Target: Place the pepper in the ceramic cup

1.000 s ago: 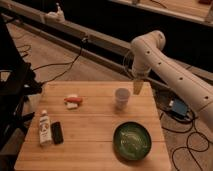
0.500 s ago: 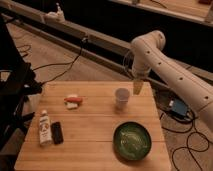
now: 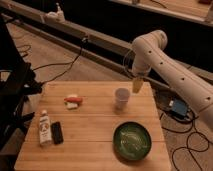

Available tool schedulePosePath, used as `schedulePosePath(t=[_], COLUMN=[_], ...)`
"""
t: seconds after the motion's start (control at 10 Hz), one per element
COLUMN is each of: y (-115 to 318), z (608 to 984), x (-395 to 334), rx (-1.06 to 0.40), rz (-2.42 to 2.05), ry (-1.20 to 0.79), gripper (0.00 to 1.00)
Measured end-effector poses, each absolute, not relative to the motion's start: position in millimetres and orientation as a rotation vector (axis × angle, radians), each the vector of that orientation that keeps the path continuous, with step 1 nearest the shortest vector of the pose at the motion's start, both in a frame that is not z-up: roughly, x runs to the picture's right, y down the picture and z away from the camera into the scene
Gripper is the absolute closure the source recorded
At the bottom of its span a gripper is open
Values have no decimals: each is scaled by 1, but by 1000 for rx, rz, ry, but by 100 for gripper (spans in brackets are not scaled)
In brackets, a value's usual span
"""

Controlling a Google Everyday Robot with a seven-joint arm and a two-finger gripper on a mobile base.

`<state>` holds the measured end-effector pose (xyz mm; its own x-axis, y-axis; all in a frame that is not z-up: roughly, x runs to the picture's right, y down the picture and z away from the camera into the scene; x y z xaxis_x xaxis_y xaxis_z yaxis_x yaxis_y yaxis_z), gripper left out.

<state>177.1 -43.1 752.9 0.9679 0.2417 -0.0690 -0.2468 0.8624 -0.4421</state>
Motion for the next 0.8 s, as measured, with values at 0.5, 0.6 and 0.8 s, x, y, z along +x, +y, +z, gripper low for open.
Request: schedulePosePath(t=[0.5, 0.6, 0.8], y=[-70, -70, -70], z=[785, 792, 797], x=[99, 67, 0], rx=[-400, -397, -395], rz=[238, 221, 202], ry=[-144, -195, -311], gripper=[23, 23, 23])
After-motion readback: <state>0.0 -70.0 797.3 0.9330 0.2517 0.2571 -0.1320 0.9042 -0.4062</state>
